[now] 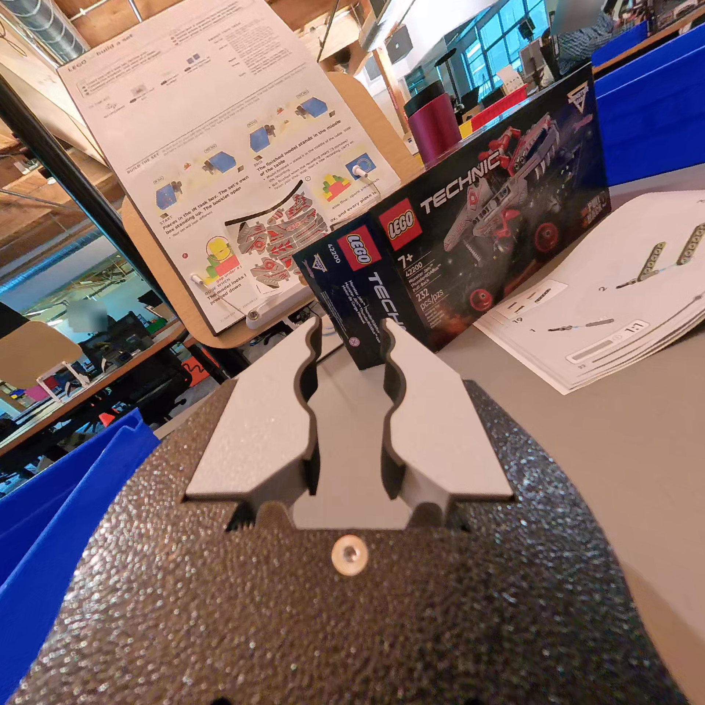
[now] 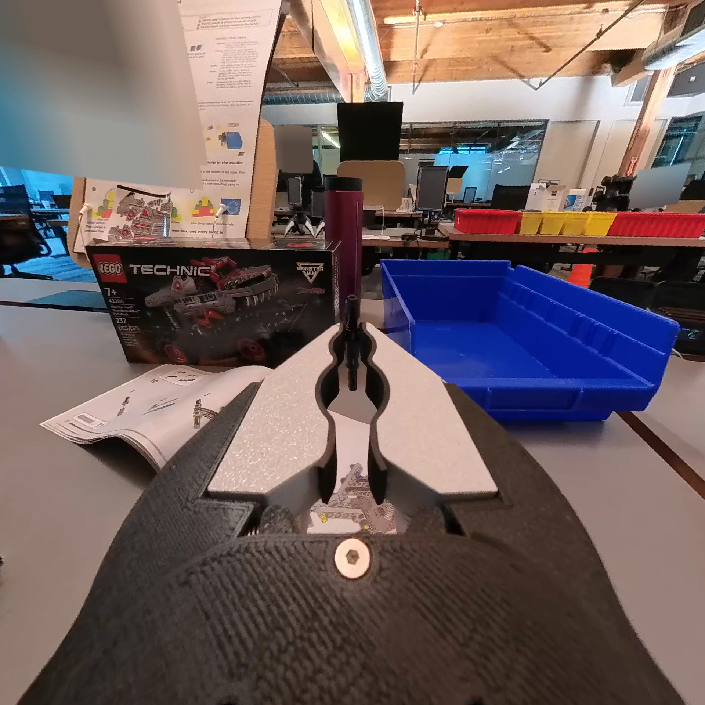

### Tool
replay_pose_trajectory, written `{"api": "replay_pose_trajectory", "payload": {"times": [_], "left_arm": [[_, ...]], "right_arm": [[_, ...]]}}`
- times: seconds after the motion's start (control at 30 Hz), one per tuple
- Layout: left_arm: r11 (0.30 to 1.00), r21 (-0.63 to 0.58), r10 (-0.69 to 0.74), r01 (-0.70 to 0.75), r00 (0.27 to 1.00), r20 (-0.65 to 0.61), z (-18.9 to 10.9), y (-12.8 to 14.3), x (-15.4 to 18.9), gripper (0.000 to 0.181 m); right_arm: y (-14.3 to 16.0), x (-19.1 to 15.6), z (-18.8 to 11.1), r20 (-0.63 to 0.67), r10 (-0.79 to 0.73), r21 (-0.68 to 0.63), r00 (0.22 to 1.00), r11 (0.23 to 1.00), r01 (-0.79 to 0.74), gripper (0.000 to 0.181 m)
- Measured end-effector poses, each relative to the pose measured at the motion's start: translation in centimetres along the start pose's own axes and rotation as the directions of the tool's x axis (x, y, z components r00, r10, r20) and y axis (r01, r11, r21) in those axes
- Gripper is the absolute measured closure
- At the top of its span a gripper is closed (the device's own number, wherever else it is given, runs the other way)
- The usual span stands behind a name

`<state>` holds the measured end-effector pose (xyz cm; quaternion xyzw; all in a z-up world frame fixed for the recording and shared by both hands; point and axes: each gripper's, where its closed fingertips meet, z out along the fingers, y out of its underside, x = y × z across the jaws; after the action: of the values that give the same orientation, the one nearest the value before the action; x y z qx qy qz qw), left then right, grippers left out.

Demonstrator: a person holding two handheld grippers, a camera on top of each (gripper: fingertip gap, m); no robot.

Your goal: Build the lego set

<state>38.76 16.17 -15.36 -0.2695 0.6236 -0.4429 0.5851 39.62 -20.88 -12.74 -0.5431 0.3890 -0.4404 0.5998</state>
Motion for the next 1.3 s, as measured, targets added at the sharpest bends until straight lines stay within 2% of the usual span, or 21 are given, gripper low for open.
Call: {"api": "replay_pose_trajectory", "payload": {"times": [0.57, 1.3], "left_arm": [[0.998, 0.005, 0.058, -0.058, 0.998, -0.003, 0.13, 0.07, 0.48, 0.158], [0.997, 0.0, 0.08, -0.08, 0.997, -0.015, 0.22, 0.15, 0.87, 0.161]], "right_arm": [[0.12, 0.03, 0.06, 0.018, 0.057, 0.006, 0.998, 0.998, -0.057, 0.177], [0.22, -0.17, 0.18, 0.017, 0.02, 0.0, 1.0, 1.0, -0.02, 0.177]]}}
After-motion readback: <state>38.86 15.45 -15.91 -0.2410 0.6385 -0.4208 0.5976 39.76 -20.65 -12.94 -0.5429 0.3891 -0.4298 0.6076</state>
